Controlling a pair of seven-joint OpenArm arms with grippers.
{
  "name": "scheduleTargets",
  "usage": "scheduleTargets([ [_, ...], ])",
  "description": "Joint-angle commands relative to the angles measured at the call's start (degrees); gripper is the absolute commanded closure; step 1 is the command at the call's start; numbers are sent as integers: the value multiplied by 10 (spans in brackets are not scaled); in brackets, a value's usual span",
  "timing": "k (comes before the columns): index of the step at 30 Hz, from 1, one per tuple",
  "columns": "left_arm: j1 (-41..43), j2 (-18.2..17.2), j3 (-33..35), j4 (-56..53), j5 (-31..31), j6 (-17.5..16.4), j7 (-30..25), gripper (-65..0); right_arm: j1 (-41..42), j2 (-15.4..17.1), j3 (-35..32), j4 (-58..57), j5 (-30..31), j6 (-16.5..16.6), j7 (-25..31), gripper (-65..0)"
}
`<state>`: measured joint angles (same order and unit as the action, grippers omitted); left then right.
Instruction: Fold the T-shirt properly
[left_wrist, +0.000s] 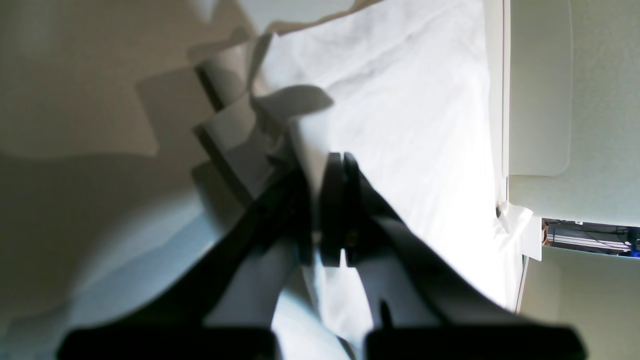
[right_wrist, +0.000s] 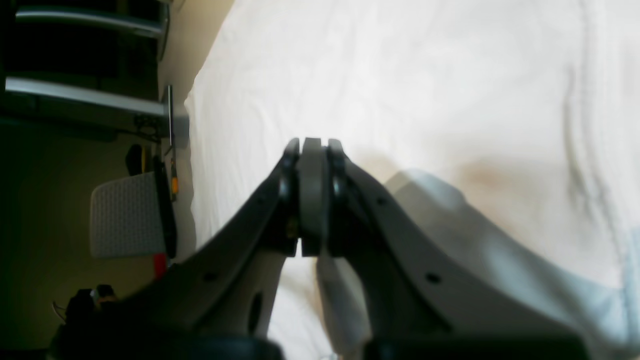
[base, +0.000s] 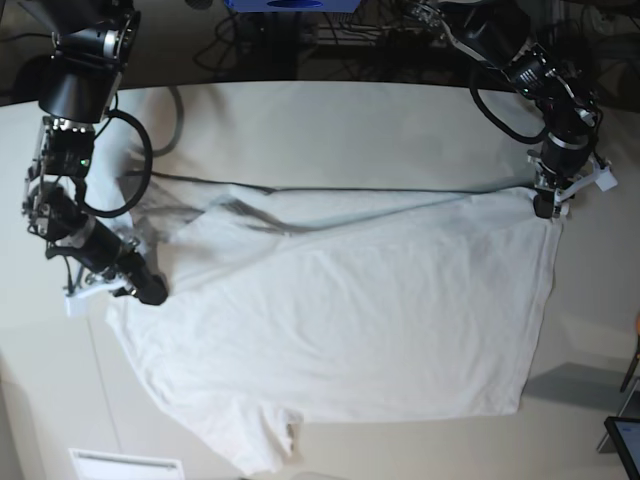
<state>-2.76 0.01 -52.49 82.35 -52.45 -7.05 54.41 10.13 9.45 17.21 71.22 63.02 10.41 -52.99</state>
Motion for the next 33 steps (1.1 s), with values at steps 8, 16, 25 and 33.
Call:
scheduleTargets([
  [8,-19,-8,-2,13,-32,-6,-8,0,24,7,1,5,14,6,10,-10],
  [16,-20,-9,-3,10,-61,-6,-8,0,24,7,1,4,14,5,13,-10],
  [25,-31,-9,-4,9,-61,-6,-9,0,21,7,1,4,14,5,32,-12],
  [33,-29,-8,-3,8,-59,-6,-9,0,24,-7,5,3,17,8,34,-87],
])
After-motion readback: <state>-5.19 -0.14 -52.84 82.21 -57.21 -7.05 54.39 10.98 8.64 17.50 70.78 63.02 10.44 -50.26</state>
